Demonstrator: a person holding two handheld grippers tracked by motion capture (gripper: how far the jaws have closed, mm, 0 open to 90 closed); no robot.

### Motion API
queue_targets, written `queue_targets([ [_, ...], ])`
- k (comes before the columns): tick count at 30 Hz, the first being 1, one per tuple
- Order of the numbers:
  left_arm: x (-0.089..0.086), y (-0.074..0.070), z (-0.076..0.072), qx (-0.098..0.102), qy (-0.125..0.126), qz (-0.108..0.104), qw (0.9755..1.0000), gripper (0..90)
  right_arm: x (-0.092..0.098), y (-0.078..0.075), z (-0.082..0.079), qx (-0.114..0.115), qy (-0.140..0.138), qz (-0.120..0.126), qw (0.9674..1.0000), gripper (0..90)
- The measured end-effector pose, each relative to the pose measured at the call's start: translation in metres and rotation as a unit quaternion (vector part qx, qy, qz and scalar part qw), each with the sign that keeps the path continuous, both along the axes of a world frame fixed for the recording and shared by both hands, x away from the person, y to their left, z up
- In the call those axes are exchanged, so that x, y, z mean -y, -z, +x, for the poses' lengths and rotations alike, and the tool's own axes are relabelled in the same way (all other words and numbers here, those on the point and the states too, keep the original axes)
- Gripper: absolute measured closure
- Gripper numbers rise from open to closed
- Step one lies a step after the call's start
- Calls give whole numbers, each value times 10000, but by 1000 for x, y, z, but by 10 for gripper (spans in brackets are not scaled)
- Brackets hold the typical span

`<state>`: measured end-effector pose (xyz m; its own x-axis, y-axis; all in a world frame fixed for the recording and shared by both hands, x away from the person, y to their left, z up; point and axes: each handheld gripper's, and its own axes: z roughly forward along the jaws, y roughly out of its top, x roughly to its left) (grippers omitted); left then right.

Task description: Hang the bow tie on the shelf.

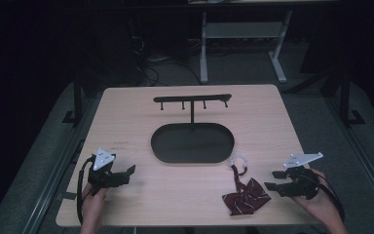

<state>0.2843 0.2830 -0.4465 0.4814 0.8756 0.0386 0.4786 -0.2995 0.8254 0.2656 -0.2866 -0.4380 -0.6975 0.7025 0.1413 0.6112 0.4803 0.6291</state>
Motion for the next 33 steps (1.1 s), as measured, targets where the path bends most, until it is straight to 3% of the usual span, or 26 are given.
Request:
queue_targets([
  [14,-2,0,-1,33,10,-4,10000,135,-11,-7,5,-7,-191,-82,9998,465],
  [33,-3,-1,-1,36,-7,-1,10000,136,-32,-19,27,-138,-564,-170,9982,461],
])
